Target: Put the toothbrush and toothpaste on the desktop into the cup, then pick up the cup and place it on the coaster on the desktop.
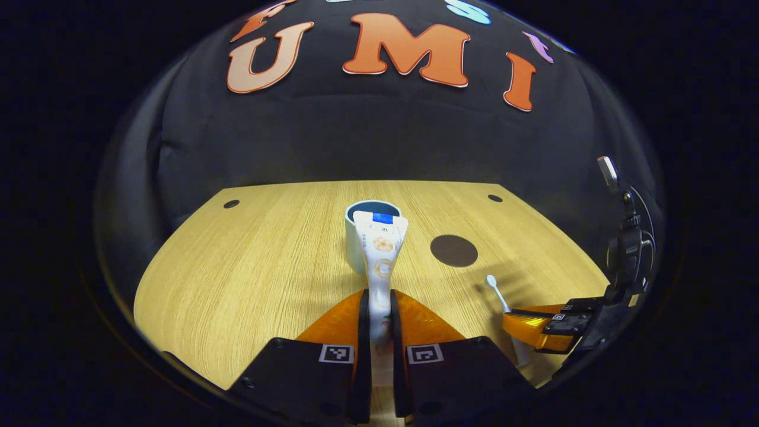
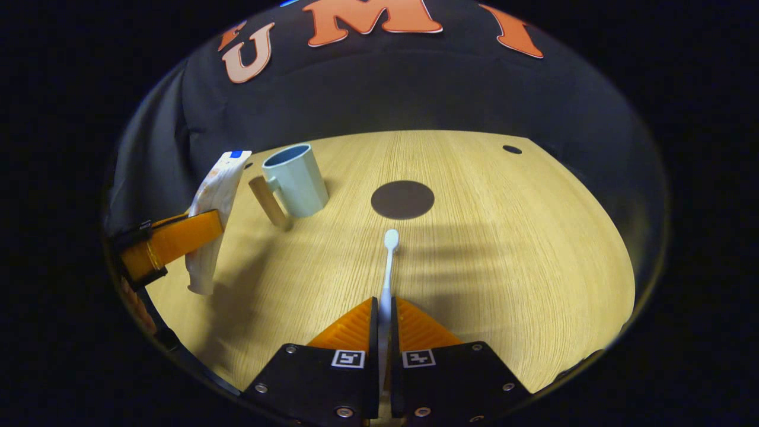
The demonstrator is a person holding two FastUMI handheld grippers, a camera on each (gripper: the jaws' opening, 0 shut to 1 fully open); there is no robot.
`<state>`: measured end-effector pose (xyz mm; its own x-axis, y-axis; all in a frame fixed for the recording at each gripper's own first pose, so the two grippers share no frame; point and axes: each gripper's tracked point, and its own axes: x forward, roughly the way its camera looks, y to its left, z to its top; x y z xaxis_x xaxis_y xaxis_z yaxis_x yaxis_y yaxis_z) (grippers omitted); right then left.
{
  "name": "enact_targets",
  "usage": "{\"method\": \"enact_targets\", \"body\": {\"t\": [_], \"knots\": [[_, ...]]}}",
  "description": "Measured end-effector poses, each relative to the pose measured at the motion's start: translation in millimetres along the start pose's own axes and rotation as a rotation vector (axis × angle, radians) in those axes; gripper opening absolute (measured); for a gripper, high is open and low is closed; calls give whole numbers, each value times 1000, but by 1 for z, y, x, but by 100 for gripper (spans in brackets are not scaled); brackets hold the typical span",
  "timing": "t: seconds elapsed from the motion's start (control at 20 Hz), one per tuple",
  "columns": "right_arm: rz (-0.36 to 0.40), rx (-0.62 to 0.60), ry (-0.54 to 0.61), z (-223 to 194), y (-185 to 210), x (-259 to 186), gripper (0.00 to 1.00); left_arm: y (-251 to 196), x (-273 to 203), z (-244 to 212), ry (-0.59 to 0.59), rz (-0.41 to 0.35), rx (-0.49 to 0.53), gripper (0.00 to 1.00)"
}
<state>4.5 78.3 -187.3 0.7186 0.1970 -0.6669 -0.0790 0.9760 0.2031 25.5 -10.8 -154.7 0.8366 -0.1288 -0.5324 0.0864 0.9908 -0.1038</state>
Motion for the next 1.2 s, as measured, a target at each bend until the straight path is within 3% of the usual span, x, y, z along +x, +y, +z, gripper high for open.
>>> {"method": "enact_targets", "body": {"t": [0.75, 1.05, 1.2], "knots": [[28, -22, -258, 91, -15, -16, 8, 2, 22, 151, -364, 8, 31, 18], [13, -20, -295, 105, -27, -9, 8, 10, 41, 192, -500, 14, 10, 18], [10, -30, -309, 107, -30, -5, 8, 11, 61, 194, -514, 5, -19, 18]]}}
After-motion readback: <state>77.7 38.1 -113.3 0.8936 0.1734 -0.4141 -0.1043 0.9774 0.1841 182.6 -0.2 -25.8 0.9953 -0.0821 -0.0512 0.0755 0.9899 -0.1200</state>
